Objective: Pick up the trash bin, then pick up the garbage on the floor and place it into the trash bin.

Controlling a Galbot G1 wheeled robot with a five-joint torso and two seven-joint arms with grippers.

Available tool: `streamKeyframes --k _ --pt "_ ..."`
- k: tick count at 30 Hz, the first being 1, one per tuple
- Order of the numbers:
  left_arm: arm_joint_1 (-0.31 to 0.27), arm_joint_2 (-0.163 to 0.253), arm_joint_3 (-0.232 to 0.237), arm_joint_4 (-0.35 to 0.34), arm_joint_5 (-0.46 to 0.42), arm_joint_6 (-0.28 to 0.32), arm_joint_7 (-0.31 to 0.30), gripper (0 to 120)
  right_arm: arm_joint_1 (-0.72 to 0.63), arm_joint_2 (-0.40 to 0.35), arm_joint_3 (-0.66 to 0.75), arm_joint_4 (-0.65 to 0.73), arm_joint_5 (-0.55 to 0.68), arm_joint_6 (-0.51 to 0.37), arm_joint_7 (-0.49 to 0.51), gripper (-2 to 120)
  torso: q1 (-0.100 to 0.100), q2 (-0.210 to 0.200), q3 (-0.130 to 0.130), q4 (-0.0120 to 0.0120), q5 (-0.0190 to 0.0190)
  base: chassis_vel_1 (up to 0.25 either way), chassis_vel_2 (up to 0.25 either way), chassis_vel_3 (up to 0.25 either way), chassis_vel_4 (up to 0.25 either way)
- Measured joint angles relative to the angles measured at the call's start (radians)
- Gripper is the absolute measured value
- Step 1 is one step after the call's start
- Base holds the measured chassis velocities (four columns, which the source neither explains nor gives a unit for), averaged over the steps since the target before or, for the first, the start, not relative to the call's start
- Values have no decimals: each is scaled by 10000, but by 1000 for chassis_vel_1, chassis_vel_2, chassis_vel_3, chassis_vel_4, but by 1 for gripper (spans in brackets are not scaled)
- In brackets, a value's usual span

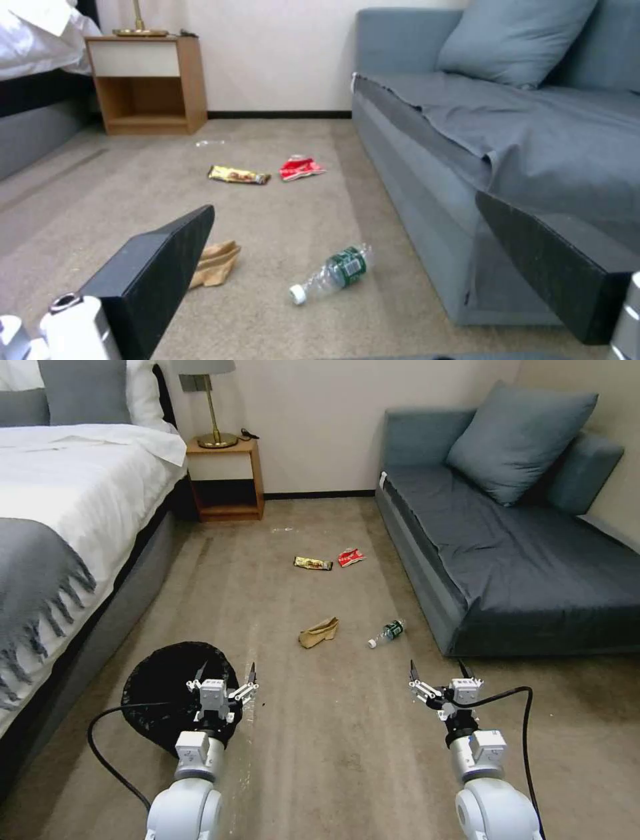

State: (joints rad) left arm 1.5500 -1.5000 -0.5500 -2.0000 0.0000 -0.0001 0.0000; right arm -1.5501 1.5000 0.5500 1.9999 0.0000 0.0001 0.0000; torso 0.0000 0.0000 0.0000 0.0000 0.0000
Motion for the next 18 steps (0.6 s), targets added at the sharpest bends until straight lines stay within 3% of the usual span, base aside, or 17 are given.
streamKeyframes --k 18 --pt "0 0 0 0 0 0 0 100 0 0 0 0 0 0 0 100 0 0 0 0 0 0 0 0 0"
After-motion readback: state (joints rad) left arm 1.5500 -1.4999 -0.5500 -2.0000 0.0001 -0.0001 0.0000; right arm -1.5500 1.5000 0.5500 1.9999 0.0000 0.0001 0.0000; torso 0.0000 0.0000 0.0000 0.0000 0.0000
